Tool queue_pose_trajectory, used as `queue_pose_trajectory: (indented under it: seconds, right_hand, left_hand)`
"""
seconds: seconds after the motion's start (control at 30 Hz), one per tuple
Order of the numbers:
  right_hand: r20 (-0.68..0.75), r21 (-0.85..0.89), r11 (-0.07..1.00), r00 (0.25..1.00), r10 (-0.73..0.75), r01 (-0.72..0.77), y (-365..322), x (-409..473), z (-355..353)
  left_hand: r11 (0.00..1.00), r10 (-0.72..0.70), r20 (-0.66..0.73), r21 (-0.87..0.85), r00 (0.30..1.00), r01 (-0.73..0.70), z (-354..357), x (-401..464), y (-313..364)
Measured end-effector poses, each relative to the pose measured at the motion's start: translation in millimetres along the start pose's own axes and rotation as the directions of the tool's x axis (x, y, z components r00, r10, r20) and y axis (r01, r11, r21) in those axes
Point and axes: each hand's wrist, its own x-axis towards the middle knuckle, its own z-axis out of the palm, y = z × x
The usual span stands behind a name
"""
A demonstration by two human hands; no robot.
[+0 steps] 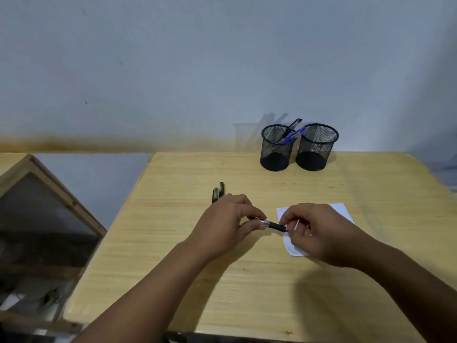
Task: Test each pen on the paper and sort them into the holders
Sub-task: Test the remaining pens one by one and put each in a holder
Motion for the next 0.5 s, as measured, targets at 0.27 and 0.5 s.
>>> queue_pose_trajectory:
  seconds: [0.27,0.5]
  right_hand:
    - [-0.113,-0.135,0.967,0.967,-0.230,0.215,26,-22,-6]
    - [-0.297,-0.074,0.980,0.935,-0.196,0.182,32,-27,3]
  left_hand:
    - [0.993,-0.010,-0.071,-0.121,0.997,0.002,41,-2,37]
    - [0.972,-0.069,-0.106,-0.232,0.992,0.043,51,3,46]
